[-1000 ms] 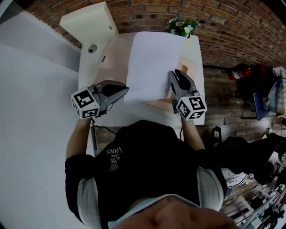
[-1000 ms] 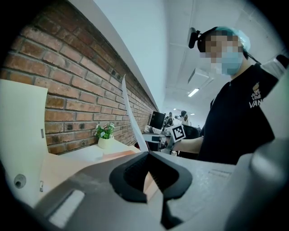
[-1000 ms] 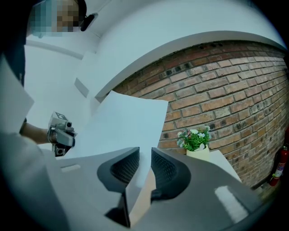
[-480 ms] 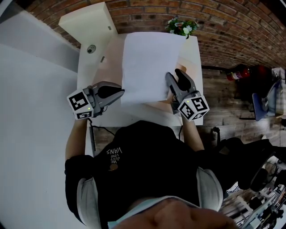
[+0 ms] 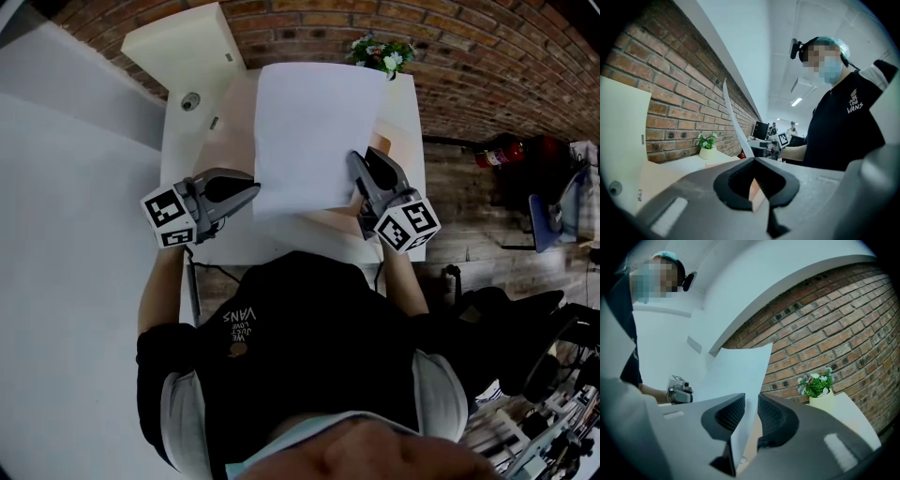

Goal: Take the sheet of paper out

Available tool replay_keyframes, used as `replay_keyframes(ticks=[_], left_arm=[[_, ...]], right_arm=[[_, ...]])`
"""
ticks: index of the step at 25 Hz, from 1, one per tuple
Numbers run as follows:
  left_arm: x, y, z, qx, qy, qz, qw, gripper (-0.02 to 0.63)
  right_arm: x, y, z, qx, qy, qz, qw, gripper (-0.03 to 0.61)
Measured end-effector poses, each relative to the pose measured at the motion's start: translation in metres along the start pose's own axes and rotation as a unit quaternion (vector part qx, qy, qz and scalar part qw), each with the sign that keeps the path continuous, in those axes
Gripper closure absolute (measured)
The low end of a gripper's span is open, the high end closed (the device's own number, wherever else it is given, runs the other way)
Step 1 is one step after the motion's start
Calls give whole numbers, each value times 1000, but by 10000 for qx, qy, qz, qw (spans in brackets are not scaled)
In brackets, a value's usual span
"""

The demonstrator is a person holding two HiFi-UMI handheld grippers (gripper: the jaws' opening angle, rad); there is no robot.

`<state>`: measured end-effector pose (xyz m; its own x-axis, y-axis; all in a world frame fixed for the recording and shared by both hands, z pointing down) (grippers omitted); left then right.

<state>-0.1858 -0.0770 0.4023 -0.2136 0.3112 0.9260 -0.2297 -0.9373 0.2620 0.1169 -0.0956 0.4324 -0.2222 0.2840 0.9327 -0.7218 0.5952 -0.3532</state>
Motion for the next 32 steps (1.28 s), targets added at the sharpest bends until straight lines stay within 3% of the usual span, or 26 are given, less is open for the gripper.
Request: replay_keyframes(ticks=[6, 32], left_arm=[[7, 11, -1, -257, -69, -346, 9990, 614], [26, 37, -11, -1165, -504, -1397, 9820, 614]], right_arm=[[-3, 3, -2, 13, -10, -83, 10000, 571], [-14, 25, 1, 134, 28, -283, 9995, 577]])
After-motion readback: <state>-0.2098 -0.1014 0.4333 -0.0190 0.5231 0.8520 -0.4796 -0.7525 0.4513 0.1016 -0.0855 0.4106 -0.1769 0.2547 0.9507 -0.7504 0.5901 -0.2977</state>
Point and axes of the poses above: the fingertips, and each gripper's own axes: z forward along the fingers, y to its left, x out of its underside, the point moved 8 cm from there along -z, backward along the fingers, and after that the axes turned 3 degrees about y, right-handed, at the moved point
